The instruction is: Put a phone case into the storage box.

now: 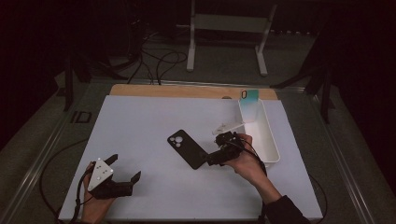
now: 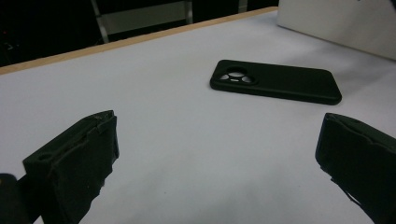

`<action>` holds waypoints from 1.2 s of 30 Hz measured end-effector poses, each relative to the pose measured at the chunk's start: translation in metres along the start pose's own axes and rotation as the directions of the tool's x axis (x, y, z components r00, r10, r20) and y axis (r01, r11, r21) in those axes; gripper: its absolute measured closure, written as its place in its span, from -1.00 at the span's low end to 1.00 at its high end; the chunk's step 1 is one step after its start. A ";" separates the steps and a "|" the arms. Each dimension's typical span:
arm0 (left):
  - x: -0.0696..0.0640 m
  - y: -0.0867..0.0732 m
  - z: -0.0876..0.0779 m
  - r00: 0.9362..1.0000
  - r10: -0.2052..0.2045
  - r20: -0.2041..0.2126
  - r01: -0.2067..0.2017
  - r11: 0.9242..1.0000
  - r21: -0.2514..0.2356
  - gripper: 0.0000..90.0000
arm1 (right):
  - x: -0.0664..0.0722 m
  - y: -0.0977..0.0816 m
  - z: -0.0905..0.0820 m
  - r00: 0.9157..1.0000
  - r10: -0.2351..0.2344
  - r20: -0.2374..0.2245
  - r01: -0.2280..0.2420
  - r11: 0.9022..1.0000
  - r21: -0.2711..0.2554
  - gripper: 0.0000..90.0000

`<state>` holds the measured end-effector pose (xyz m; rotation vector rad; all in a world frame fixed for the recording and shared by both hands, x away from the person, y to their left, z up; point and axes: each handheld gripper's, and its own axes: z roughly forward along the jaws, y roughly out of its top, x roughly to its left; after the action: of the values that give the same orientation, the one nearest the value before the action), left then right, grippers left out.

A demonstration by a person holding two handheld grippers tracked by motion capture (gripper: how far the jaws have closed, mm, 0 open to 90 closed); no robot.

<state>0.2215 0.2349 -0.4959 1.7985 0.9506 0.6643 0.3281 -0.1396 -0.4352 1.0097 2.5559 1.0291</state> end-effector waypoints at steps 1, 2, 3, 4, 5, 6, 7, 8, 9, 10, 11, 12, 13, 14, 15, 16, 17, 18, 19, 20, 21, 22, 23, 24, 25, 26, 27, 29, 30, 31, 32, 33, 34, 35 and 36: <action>0.000 0.000 0.000 1.000 0.001 0.000 -0.001 1.000 0.001 -1.00 | 0.001 0.001 0.003 1.000 -0.003 -0.002 0.003 1.000 0.007 -0.81; 0.000 0.000 0.000 1.000 0.001 0.000 -0.001 1.000 0.001 -1.00 | 0.002 0.002 0.006 1.000 -0.003 -0.004 0.003 1.000 0.015 -0.81; 0.000 0.000 0.000 1.000 0.000 -0.001 0.000 1.000 0.001 -1.00 | 0.002 0.002 0.006 1.000 -0.003 -0.004 0.003 1.000 0.015 -0.81; 0.000 0.000 0.000 1.000 -0.001 0.000 0.001 1.000 0.002 -1.00 | 0.002 0.003 0.009 1.000 -0.004 -0.005 0.004 1.000 0.025 -0.81; 0.000 0.000 0.000 1.000 -0.001 0.000 0.001 1.000 0.002 -1.00 | 0.003 0.005 0.012 1.000 -0.006 -0.006 0.007 0.999 0.034 -0.81; 0.000 0.000 0.000 1.000 0.000 0.000 0.000 1.000 0.002 -1.00 | 0.004 0.006 0.016 1.000 -0.009 -0.007 0.009 0.999 0.046 -0.81; 0.000 0.000 0.000 1.000 0.000 0.000 0.000 1.000 0.003 -1.00 | 0.004 0.006 0.019 1.000 -0.011 -0.006 0.011 0.999 0.053 -0.81; 0.000 0.000 0.000 1.000 -0.001 0.000 0.001 1.000 0.003 -1.00 | 0.004 0.007 0.023 1.000 -0.013 -0.005 0.013 0.998 0.066 -0.81; 0.000 0.000 0.000 1.000 -0.001 -0.001 0.001 1.000 0.003 -1.00 | 0.004 0.007 0.026 1.000 -0.017 -0.006 0.017 0.997 0.074 -0.81; 0.000 0.000 0.000 1.000 0.000 -0.001 0.000 1.000 0.004 -1.00 | 0.004 0.007 0.029 1.000 -0.011 -0.006 0.011 0.996 0.084 -0.81; 0.000 0.000 0.000 1.000 -0.001 -0.001 0.001 1.000 0.004 -1.00 | 0.004 0.007 0.032 1.000 -0.016 -0.009 0.017 0.995 0.093 -0.81; 0.000 0.000 0.000 1.000 -0.001 -0.001 0.001 1.000 0.004 -1.00 | 0.004 0.007 0.035 1.000 -0.021 -0.006 0.022 0.995 0.100 -0.81; 0.000 0.000 0.001 1.000 -0.001 -0.001 0.001 1.000 0.004 -1.00 | 0.005 0.007 0.038 1.000 -0.024 -0.003 0.024 0.994 0.109 -0.81; 0.000 0.000 0.001 1.000 0.000 -0.001 0.000 1.000 0.005 -1.00 | 0.006 0.008 0.042 1.000 -0.026 -0.003 0.026 0.992 0.120 -0.81; 0.000 0.000 0.001 1.000 0.000 -0.001 0.000 1.000 0.005 -1.00 | 0.007 0.008 0.044 1.000 -0.027 -0.004 0.028 0.991 0.127 -0.81; 0.000 0.000 0.001 1.000 0.001 -0.001 0.000 1.000 0.006 -1.00 | 0.008 0.008 0.047 0.999 -0.039 -0.003 0.039 0.989 0.139 -0.81; 0.001 0.000 0.001 1.000 0.001 -0.001 -0.001 1.000 0.006 -1.00 | 0.008 0.008 0.050 0.999 -0.042 -0.003 0.042 0.989 0.144 -0.81; 0.001 0.000 0.001 1.000 0.000 0.000 0.000 1.000 0.006 -1.00 | 0.008 0.008 0.052 0.999 -0.044 -0.003 0.044 0.987 0.152 -0.81; 0.001 0.000 0.001 1.000 0.000 0.000 0.000 1.000 0.006 -1.00 | 0.009 0.008 0.054 0.999 -0.045 -0.007 0.046 0.987 0.156 -0.81; 0.001 0.000 0.001 1.000 0.000 0.000 0.000 1.000 0.007 -1.00 | 0.009 0.008 0.058 0.999 -0.042 -0.007 0.043 0.986 0.163 -0.81; 0.001 0.000 0.001 1.000 0.001 -0.001 -0.001 1.000 0.007 -1.00 | 0.009 0.008 0.061 0.999 -0.038 -0.001 0.038 0.984 0.172 -0.81; 0.001 -0.001 0.001 1.000 0.000 -0.001 0.000 1.000 0.007 -1.00 | 0.009 0.008 0.064 0.999 -0.041 -0.005 0.041 0.983 0.179 -0.81; 0.001 -0.001 0.001 1.000 0.000 0.000 0.000 1.000 0.007 -1.00 | 0.009 0.008 0.065 0.999 -0.041 -0.006 0.042 0.982 0.185 -0.81; 0.001 -0.001 0.001 1.000 0.000 -0.001 0.000 1.000 0.007 -1.00 | 0.010 0.008 0.069 0.999 -0.041 -0.005 0.042 0.980 0.196 -0.81; 0.001 -0.001 0.001 1.000 0.001 -0.001 -0.001 1.000 0.009 -1.00 | 0.010 0.007 0.071 0.999 -0.042 -0.004 0.042 0.979 0.201 -0.81; 0.001 -0.001 0.001 1.000 0.001 -0.001 -0.001 1.000 0.009 -1.00 | 0.010 0.007 0.075 0.999 -0.043 -0.002 0.043 0.975 0.216 -0.81; 0.001 -0.001 0.001 1.000 0.001 -0.001 -0.001 1.000 0.009 -1.00 | 0.010 0.007 0.077 0.999 -0.043 0.000 0.042 0.974 0.222 -0.81; 0.001 -0.001 0.001 1.000 0.000 -0.001 0.000 1.000 0.009 -1.00 | 0.010 0.006 0.081 0.999 -0.044 -0.002 0.044 0.972 0.231 -0.81; 0.001 -0.001 0.001 1.000 0.001 -0.002 -0.001 1.000 0.010 -1.00 | 0.010 0.006 0.083 0.999 -0.042 -0.004 0.041 0.971 0.236 -0.81; 0.001 -0.001 0.001 1.000 0.001 -0.001 -0.001 1.000 0.009 -1.00 | 0.011 0.006 0.085 0.999 -0.039 -0.003 0.038 0.970 0.242 -0.81; 0.001 -0.001 0.001 1.000 0.001 0.000 -0.001 1.000 0.010 -1.00 | 0.010 0.006 0.087 0.999 -0.045 -0.006 0.045 0.969 0.244 -0.81; 0.001 -0.001 0.001 1.000 0.001 0.000 -0.001 1.000 0.010 -1.00 | 0.011 0.006 0.089 0.999 -0.044 -0.004 0.043 0.967 0.251 -0.81; 0.001 -0.001 0.001 1.000 0.001 0.000 -0.001 1.000 0.010 -1.00 | 0.012 0.006 0.092 0.999 -0.043 -0.002 0.042 0.965 0.259 -0.81; 0.001 -0.001 0.001 1.000 0.002 0.000 -0.002 1.000 0.010 -1.00 | 0.012 0.006 0.094 0.999 -0.046 -0.001 0.044 0.963 0.265 -0.81; 0.001 -0.001 0.001 1.000 0.000 0.000 0.000 1.000 0.012 -1.00 | 0.012 0.006 0.096 0.999 -0.044 -0.003 0.043 0.961 0.272 -0.81</action>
<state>0.2226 0.2352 -0.4972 1.8090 0.9563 0.6605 0.3618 -0.0774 -0.5011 1.0103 2.7565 0.6749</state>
